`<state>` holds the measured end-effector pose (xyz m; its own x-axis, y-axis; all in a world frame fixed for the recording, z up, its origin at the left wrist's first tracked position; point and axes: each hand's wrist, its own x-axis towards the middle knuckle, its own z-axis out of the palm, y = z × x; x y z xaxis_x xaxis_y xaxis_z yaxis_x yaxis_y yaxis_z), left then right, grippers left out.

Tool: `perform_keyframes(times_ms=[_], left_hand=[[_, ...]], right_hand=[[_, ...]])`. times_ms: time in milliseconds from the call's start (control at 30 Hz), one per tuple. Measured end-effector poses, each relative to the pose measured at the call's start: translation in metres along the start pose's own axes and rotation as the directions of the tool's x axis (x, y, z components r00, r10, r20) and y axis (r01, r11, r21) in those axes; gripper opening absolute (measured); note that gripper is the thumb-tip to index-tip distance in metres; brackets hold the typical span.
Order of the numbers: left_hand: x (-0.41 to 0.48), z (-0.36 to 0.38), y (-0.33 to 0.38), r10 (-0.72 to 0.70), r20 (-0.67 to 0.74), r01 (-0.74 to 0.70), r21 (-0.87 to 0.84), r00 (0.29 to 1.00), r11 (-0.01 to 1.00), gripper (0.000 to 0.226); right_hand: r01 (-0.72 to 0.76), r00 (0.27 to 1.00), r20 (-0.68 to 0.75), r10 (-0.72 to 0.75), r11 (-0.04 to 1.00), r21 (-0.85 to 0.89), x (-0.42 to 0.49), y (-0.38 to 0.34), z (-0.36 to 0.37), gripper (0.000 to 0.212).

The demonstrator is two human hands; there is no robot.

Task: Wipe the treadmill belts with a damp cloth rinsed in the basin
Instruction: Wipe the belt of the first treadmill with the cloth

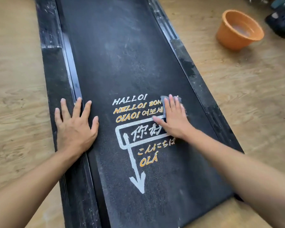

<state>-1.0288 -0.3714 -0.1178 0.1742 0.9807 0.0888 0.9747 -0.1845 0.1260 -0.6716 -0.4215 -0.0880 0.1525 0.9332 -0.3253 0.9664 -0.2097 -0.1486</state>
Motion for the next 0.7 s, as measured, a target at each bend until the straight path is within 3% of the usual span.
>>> perform_keyframes(times_ms=[67,133,267,333,433,533,700], left_hand=[[0.000,0.001,-0.001,0.011,-0.007,-0.011,-0.009,1.000,1.000,0.069],[0.000,-0.001,0.000,0.013,-0.016,-0.013,-0.021,1.000,1.000,0.069],[-0.001,-0.004,0.004,-0.005,-0.013,0.005,-0.005,1.000,1.000,0.069],[-0.001,-0.006,0.007,-0.010,-0.017,0.010,-0.001,1.000,1.000,0.069],[-0.001,-0.005,0.005,-0.021,-0.019,0.020,-0.008,1.000,1.000,0.069],[-0.001,-0.002,0.005,-0.007,-0.037,0.006,-0.029,0.999,1.000,0.068],[-0.001,0.002,0.001,-0.003,-0.033,0.002,-0.037,0.999,0.999,0.068]], right_hand=[[-0.015,1.000,0.022,0.016,1.000,-0.012,0.058,-0.007,-0.023,0.110],[0.033,0.998,0.054,-0.030,0.998,-0.059,0.054,0.005,-0.023,0.111],[0.291,0.941,0.242,-0.238,0.933,-0.213,-0.109,0.072,0.008,0.117],[0.332,0.927,0.260,-0.270,0.914,-0.233,-0.203,0.101,0.029,0.119],[0.242,0.927,0.343,-0.149,0.938,-0.247,-0.249,0.109,0.049,0.116],[0.204,0.927,0.349,-0.137,0.965,-0.163,-0.187,0.098,0.034,0.116],[0.154,0.980,0.145,-0.135,0.980,-0.129,0.004,0.082,-0.024,0.123]])
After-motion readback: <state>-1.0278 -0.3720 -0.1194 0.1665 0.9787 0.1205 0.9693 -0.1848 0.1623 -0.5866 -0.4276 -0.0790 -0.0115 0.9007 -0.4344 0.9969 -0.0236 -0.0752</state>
